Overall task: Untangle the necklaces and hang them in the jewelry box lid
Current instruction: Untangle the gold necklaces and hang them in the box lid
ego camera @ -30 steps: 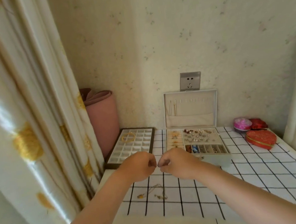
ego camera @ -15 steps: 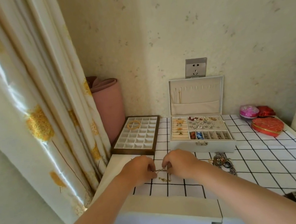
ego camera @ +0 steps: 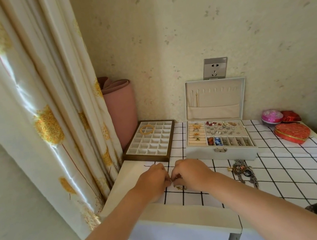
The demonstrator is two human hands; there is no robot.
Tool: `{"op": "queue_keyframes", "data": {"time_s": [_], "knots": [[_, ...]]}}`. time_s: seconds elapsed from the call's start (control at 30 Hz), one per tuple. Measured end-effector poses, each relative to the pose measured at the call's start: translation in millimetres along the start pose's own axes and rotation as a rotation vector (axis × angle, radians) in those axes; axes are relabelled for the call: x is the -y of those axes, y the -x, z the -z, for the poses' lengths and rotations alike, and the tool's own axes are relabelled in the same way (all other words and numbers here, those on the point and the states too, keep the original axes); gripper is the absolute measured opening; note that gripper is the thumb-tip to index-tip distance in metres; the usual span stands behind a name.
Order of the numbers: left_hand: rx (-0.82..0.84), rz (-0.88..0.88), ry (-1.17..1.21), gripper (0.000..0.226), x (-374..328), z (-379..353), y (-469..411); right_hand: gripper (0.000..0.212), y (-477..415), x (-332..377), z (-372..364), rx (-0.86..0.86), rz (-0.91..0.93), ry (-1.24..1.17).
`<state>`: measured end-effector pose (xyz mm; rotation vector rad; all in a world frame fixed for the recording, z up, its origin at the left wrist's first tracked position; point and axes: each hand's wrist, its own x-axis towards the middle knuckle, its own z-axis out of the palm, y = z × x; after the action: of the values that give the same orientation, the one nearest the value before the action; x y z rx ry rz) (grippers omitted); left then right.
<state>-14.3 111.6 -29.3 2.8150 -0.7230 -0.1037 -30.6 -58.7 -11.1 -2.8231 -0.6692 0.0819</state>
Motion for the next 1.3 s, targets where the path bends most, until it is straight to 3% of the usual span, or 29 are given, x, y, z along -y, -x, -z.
{"op": "queue_keyframes", "data": {"time_s": [0.1, 0.23, 0.33, 0.43, 0.67, 0.77, 0.97, 1.3], "knots": [[0.043, 0.033, 0.045, 0.020, 1, 0, -1, 0.021, 1, 0, -1, 0.000, -0.011, -0.007], [0.073, 0.109, 0.287, 0.023, -2, 17, -6, 0.016, 1, 3, -2, -0.002, -0.070, -0.116], [0.060, 0.142, 0.520, 0.024, 0, 30, -6, 0.006, -1, 6, 7, -0.004, -0.154, -0.388], [0.028, 0.197, 0.874, 0.024, 4, 44, -3, 0.017, -3, 6, 27, 0.032, -0.201, -0.701], [-0.002, 0.279, 1.079, 0.025, 10, 51, -4, 0.026, 2, -17, 52, -0.078, -0.282, -1.258], [0.041, 0.286, 1.090, 0.026, 10, 49, -3, 0.039, 4, -27, 60, -0.150, -0.289, -1.401], [0.021, 0.358, 0.856, 0.025, 10, 39, -6, 0.030, 10, -40, 72, -0.186, -0.336, -1.519], [0.023, 0.238, 0.591, 0.011, 1, 38, -12, 0.027, 6, -30, 70, -0.173, -0.276, -1.204]]}}
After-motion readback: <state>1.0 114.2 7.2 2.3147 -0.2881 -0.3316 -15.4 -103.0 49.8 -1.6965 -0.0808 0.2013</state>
